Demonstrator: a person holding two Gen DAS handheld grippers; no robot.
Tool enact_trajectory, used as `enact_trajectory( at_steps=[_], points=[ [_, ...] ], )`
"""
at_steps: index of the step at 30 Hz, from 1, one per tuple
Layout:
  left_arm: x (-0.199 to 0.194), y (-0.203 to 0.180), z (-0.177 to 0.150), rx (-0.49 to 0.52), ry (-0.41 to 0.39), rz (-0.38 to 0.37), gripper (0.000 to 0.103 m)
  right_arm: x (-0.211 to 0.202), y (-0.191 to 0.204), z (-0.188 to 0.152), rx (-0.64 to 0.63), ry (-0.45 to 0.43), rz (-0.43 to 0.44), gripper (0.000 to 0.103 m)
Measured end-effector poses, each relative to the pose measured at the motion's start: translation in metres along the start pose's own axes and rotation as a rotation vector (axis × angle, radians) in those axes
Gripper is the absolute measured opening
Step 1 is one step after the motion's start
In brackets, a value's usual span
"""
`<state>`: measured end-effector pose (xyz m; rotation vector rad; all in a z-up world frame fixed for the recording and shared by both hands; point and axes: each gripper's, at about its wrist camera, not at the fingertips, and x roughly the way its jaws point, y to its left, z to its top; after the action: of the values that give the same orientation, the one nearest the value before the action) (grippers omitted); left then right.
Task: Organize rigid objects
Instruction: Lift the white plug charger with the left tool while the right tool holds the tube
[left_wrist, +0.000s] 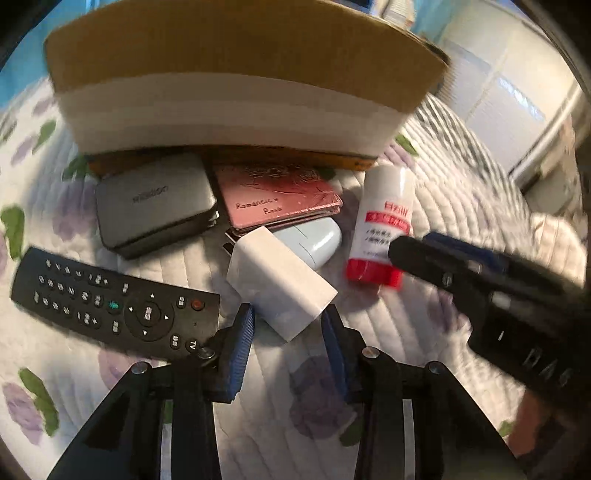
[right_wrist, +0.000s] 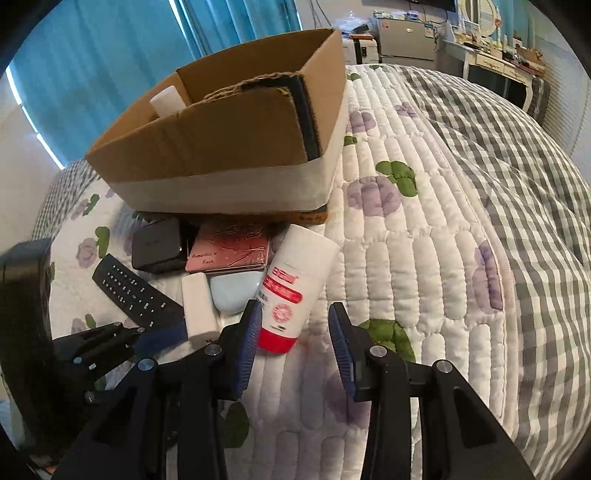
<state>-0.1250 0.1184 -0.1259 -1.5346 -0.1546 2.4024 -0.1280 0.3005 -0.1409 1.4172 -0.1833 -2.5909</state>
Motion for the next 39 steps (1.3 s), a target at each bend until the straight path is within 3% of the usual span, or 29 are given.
enact_trajectory(
  at_steps=[4, 9, 15, 18, 21, 24, 28, 31, 33, 34, 36, 39],
  points=[
    [-0.006, 0.01, 0.001, -0.051, 0.012, -0.025, 0.052, 0.002, -0.007, 0.003, 0.036, 0.004, 0.022, 0.037],
    [-0.012, 0.016, 0.003, -0.069, 0.018, -0.045, 0.052, 0.007, -0.01, 0.01, 0.081, 0.014, 0.097, 0.038],
    [-0.013, 0.016, -0.001, -0.082, 0.023, -0.047, 0.053, 0.039, 0.0, 0.014, 0.07, 0.104, 0.076, 0.041],
    [-0.014, 0.024, -0.005, -0.106, 0.013, -0.048, 0.055, 0.027, -0.002, 0.011, 0.056, 0.053, 0.059, 0.038],
    [-0.017, 0.02, -0.001, -0.149, 0.009, -0.05, 0.06, 0.002, -0.003, 0.01, -0.03, -0.015, -0.02, 0.036],
    [-0.013, 0.015, 0.008, -0.194, 0.023, 0.032, 0.063, -0.01, -0.012, 0.009, -0.045, -0.029, -0.062, 0.036],
    [0.002, 0.01, 0.021, -0.231, 0.049, 0.131, 0.064, -0.002, -0.019, 0.003, -0.007, 0.002, -0.051, 0.036],
    [0.007, 0.008, 0.025, -0.235, 0.044, 0.157, 0.064, 0.004, -0.017, -0.002, -0.029, 0.023, -0.061, 0.036],
    [0.01, 0.005, 0.023, -0.21, 0.045, 0.146, 0.062, 0.005, -0.016, -0.004, -0.046, 0.023, -0.065, 0.036],
    [0.012, 0.001, 0.021, -0.172, 0.055, 0.146, 0.047, 0.004, -0.015, -0.005, -0.051, 0.017, -0.061, 0.036],
    [0.015, -0.001, 0.016, -0.139, 0.087, 0.138, 0.036, 0.004, -0.016, -0.008, -0.052, 0.014, -0.041, 0.036],
    [0.01, 0.004, 0.008, -0.16, 0.087, 0.109, 0.029, 0.004, -0.013, -0.012, -0.061, 0.013, -0.042, 0.036]
  ],
)
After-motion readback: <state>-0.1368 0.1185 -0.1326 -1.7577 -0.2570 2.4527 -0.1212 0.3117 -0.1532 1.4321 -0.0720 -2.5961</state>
